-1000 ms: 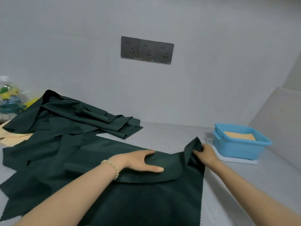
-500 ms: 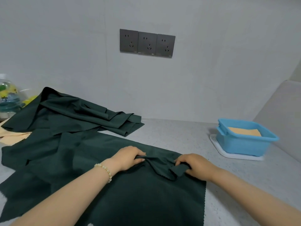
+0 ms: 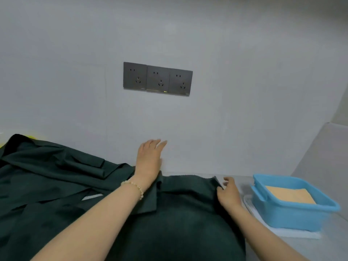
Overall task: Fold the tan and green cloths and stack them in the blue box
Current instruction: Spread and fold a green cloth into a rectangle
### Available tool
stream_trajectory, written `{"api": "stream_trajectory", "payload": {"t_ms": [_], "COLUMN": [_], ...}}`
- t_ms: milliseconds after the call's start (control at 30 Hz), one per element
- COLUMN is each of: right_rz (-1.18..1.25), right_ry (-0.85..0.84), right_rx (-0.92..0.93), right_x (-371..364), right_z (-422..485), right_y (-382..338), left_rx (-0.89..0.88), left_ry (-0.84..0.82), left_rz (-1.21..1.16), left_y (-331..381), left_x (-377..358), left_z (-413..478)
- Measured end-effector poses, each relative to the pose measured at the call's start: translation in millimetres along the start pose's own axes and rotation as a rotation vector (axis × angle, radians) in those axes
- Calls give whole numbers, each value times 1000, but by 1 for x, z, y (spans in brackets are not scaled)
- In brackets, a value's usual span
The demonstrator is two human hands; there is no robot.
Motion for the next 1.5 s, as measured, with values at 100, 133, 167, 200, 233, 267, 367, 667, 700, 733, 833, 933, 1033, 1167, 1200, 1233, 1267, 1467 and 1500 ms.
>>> {"api": "stream_trajectory", "payload": {"t_ms": [100, 133, 167, 200, 233, 267, 367, 667, 700, 733, 833, 933, 1033, 1167, 1200, 1233, 1267, 1467, 1500], "right_rz": [-163, -203, -259, -326, -395, -462, -658, -675, -677, -695, -805, -684, -594, -639, -650, -674, -694, -483, -485], "right_ry": [153, 104, 32, -53, -145, -241, -392, -422, -432, -441, -380, -372, -475, -443, -428, -440, -454, -642, -666], "right_rx": [210, 290, 354, 391, 398, 381, 349, 519, 531, 538, 595, 554, 533, 547, 533, 507, 494, 679, 739], "right_x": [-3, -11, -22, -34, -46, -58, -80, -70, -66, -60, -43, -32, -22, 7, 13, 20, 25, 54, 59], "right_z": [-12, -24, -37, -52, -64, -76, -100, -58, -52, -52, -54, -85, -139, -174, -169, -174, -174, -243, -256], "right_y": [-5, -7, -8, -4, 1, 9, 34, 42, 40, 40, 30, 19, 32, 61, 61, 64, 62, 43, 40], "left_rx": [-134, -180, -215, -233, -228, -196, -38, 93, 75, 60, 55, 45, 25, 19, 28, 40, 47, -84, -125], "left_ry": [95, 23, -88, -221, -356, -486, -650, -655, -674, -707, -772, -779, -801, -657, -626, -626, -629, -783, -793], "left_rz": [-150, -187, -185, -157, -128, -107, -112, -80, -99, -117, -161, -153, -118, -91, -97, -106, -120, -312, -311], "left_y": [18, 22, 23, 23, 20, 14, -10, -32, -27, -21, -9, -6, 1, 17, 20, 24, 27, 47, 48], "left_x": [-21, -33, -48, -64, -79, -93, -113, -101, -96, -87, -61, -36, -19, -5, -3, 3, 7, 40, 46], "left_z": [-36, -52, -69, -87, -103, -116, -131, -144, -149, -158, -176, -197, -231, -253, -250, -255, -255, -292, -299]}}
Point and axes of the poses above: each hand's wrist, its own z-axis towards the middle knuckle, its own x-axis out of the back of the hand, y = z × x, the point moved 6 cm from there along z, towards the middle knuckle, and after that the axes turned 10 degrees about y, right-handed, at the moved point
